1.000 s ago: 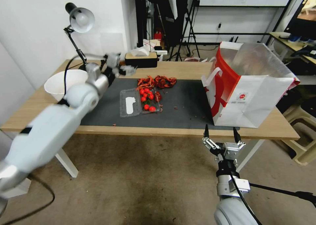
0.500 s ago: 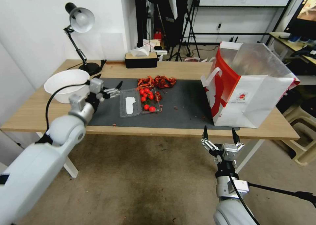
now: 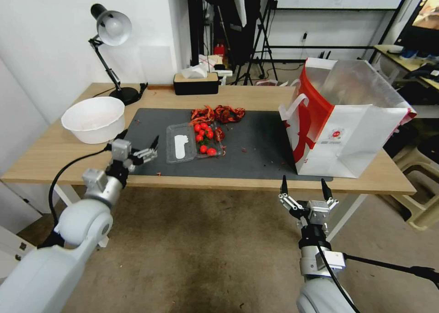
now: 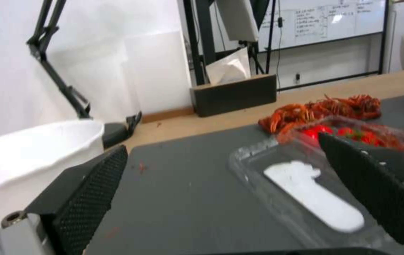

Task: Pick up the trash from the table and place it into the takeout bag.

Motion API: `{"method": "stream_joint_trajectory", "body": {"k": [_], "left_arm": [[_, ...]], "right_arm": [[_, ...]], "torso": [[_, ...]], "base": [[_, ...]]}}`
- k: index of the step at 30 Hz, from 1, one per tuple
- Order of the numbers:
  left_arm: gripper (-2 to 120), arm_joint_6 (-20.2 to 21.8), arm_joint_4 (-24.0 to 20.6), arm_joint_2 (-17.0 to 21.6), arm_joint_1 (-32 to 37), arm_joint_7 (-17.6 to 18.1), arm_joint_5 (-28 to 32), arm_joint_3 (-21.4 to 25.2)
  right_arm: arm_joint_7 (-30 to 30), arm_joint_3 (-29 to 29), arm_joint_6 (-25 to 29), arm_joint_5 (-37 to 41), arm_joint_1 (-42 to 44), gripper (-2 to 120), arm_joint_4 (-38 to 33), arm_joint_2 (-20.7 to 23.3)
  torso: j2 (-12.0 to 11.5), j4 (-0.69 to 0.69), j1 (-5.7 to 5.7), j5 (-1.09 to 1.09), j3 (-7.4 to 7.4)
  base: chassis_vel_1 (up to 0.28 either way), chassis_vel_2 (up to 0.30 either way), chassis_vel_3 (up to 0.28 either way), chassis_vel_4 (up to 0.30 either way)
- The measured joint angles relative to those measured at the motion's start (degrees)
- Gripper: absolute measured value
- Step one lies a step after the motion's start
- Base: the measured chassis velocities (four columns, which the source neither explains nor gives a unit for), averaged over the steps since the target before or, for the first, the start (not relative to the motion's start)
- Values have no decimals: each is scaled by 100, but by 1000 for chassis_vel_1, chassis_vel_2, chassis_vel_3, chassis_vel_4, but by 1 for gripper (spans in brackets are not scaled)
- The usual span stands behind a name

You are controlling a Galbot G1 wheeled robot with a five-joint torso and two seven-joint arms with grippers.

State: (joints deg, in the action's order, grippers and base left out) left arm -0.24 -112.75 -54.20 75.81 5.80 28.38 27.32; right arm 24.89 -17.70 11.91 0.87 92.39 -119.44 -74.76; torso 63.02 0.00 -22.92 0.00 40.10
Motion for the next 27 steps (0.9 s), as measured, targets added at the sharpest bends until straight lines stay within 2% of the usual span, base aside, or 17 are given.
{"method": "stream_joint_trajectory", "body": {"k": [3, 6, 12, 27], "left_arm": [[100, -52, -40, -51, 126, 1, -13, 40], [100, -246, -153, -296, 467, 37, -98, 142], [100, -390, -181, -509, 653, 44, -176, 175], [100, -617, -179, -662, 833, 5, -197, 191]], "right_arm": [[-3, 5, 0, 0, -2, 100, 1, -5], [-9, 13, -7, 0, 0, 100, -1, -21], [-12, 18, -13, 0, 2, 100, -7, -19], [-20, 19, -14, 1, -4, 100, -8, -2]], "torso": [[0, 0, 0, 1, 0], [0, 0, 0, 2, 0], [0, 0, 0, 1, 0], [0, 0, 0, 1, 0]], "base": [[0, 0, 0, 0], [0, 0, 0, 0], [0, 0, 0, 0], [0, 0, 0, 0]]}}
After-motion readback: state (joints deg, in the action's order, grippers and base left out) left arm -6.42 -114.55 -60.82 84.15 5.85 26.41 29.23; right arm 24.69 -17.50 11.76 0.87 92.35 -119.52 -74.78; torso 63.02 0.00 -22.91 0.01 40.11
